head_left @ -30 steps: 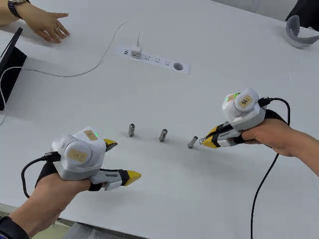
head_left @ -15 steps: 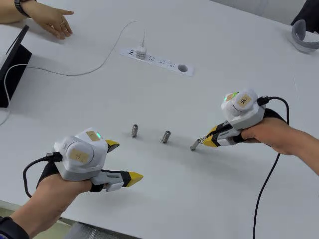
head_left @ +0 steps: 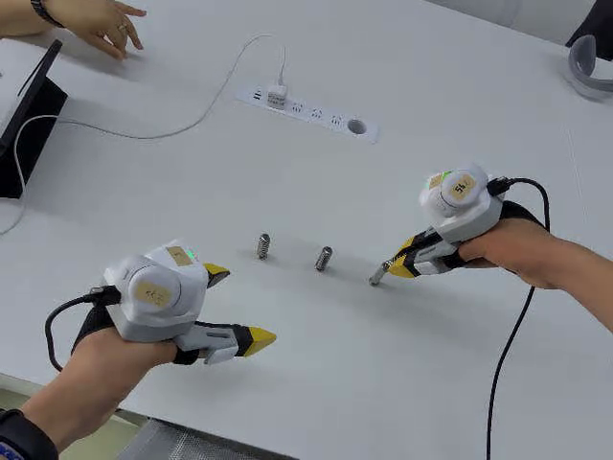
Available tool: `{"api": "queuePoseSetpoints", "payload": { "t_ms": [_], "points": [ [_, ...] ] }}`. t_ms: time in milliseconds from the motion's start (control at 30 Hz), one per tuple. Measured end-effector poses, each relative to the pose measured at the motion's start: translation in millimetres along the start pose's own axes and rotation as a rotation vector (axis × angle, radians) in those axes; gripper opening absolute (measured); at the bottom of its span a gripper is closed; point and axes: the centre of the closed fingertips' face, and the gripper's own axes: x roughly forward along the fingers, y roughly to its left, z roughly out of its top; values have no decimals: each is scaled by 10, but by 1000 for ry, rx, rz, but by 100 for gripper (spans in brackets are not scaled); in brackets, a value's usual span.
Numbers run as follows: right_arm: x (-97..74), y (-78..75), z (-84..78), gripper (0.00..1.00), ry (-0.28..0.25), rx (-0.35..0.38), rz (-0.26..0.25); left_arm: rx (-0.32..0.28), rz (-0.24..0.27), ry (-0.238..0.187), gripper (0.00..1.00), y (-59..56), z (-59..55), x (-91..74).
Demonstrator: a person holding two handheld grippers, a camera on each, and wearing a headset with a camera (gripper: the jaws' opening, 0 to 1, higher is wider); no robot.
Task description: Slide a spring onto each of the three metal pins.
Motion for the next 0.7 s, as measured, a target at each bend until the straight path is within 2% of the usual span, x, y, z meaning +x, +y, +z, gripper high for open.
{"api": "queuePoseSetpoints", "payload": {
  "t_ms": [700],
  "points": [
    [124, 25, 78, 13, 23, -53, -1, -10, -6, 5, 68, -8, -22, 22]
  ]
}}
